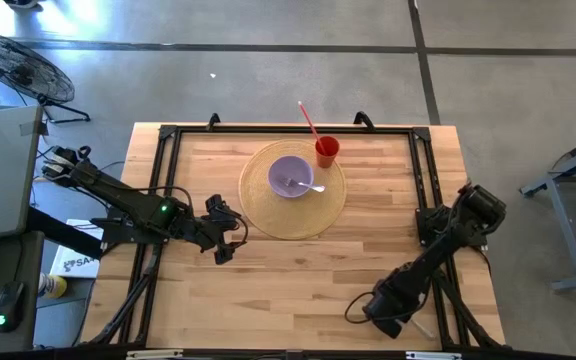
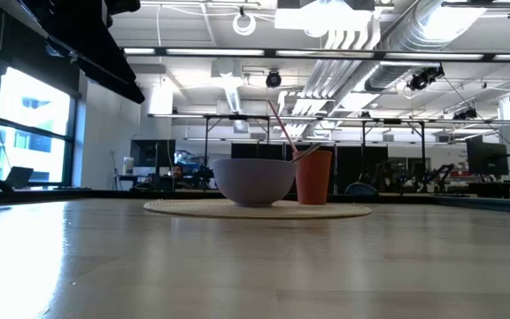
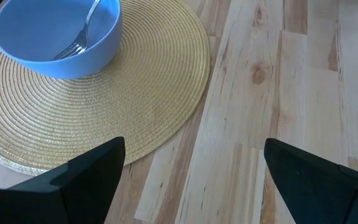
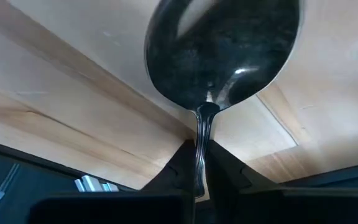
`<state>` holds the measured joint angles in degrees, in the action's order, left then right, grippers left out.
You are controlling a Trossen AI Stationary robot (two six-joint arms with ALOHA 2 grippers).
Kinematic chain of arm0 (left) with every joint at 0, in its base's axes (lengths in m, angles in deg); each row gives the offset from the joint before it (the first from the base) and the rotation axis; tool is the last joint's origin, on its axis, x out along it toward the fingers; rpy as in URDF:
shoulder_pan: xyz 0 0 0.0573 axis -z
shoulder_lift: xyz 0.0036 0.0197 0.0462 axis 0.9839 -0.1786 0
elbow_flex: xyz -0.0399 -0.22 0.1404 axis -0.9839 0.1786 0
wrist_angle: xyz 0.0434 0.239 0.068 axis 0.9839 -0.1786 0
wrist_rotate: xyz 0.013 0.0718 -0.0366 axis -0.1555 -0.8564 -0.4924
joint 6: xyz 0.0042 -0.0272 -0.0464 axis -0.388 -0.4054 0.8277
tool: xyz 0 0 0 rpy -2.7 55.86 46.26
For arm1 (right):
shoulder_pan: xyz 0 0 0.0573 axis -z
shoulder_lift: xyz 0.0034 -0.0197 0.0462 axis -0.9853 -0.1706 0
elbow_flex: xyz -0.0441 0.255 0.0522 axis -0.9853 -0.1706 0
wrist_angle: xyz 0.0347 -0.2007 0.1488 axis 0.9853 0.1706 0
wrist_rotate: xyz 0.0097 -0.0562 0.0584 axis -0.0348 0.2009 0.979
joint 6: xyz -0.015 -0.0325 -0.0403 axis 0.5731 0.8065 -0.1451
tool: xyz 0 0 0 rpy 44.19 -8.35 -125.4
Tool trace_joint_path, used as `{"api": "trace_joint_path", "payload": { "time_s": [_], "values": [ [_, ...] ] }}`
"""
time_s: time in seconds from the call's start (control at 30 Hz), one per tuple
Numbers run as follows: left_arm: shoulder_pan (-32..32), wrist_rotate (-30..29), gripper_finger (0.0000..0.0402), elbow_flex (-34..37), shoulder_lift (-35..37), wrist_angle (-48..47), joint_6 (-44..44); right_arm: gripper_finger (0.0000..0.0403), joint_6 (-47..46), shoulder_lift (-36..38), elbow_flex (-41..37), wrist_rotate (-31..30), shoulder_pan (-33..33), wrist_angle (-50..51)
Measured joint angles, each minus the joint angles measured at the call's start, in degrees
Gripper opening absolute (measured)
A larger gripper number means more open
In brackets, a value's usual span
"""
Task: Pick & Place Utensil
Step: Put the silver spoon into the violet bowl on the table placemat
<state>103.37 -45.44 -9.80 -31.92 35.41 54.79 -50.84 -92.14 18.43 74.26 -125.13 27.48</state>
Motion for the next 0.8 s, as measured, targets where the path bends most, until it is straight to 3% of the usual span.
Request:
{"api": "trace_joint_path", "payload": {
  "time_s": [0.27, 0.57, 0.8],
  "values": [
    [-0.01, 0.00, 0.0378, 0.00, -0.01, -0.01, 0.01, 0.0018, 4.61, 1.66, 0.87, -4.52, 3.62, 4.57],
    [-0.01, 0.00, 0.0378, -0.01, 0.00, 0.01, 0.01, 0.0020, 21.93, 1.82, 13.59, -21.71, 13.29, 18.77],
    [-0.02, 0.00, 0.0378, 0.00, -0.01, 0.01, 0.00, 0.0011, 38.13, 1.88, 16.71, -31.85, 20.64, 15.23]
  ]
}}
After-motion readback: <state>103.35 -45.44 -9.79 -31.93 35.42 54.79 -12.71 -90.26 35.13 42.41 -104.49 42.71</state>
